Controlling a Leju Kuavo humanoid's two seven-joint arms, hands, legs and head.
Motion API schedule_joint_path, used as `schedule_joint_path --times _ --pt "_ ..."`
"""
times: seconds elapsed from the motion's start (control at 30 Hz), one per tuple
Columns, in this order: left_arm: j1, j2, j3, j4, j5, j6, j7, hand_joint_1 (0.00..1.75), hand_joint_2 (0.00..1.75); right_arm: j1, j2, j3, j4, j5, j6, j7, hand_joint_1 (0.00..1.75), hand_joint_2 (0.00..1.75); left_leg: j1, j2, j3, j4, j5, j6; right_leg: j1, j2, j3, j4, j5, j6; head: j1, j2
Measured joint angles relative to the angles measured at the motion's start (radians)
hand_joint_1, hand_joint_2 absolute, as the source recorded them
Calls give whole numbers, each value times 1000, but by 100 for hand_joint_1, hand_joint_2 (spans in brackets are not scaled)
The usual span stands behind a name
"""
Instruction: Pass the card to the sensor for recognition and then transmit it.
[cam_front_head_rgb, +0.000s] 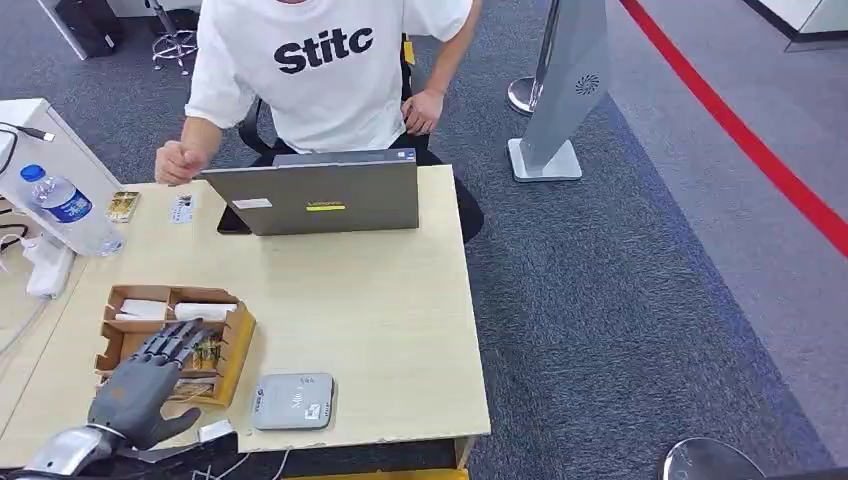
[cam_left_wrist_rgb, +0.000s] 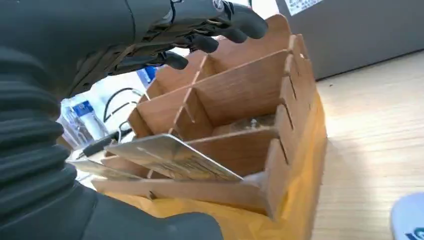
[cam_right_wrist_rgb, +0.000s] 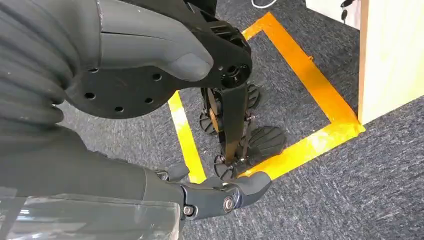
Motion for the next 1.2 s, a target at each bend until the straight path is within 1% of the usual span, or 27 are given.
schedule_joint_path --times 0.2,0.43,0.47,0.67,1.07,1.1,1.2 --pt "19 30 6 -46 1 -14 16 0 175 1 0 0 0 0 0 2 0 175 0 0 0 0 0 0 0 0 0 0 0 0 0 0" --pt "36 43 13 -75 1 -15 20 0 175 1 0 0 0 0 -1 3 0 175 0 0 0 0 0 0 0 0 0 0 0 0 0 0" --pt "39 43 16 -80 2 -15 22 101 175 2 0 0 0 0 -2 5 0 175 0 0 0 0 0 0 0 0 0 0 0 0 0 0" --pt "55 52 27 -95 2 -32 27 101 175 2 0 0 0 2 -11 8 0 175 0 0 0 0 0 0 0 0 0 0 0 0 0 0" --pt "64 60 28 -101 2 -32 27 101 175 2 0 0 0 2 -11 8 0 175 0 0 0 0 0 0 0 0 0 0 0 0 0 0" --pt "64 60 28 -101 2 -32 27 175 175 2 0 0 0 2 -11 8 0 175 0 0 0 0 0 0 0 0 0 0 0 0 0 0" --pt "64 60 28 -102 3 -33 27 175 175 2 0 0 0 2 -11 8 0 175 0 0 0 0 0 0 0 0 0 0 0 0 0 0"
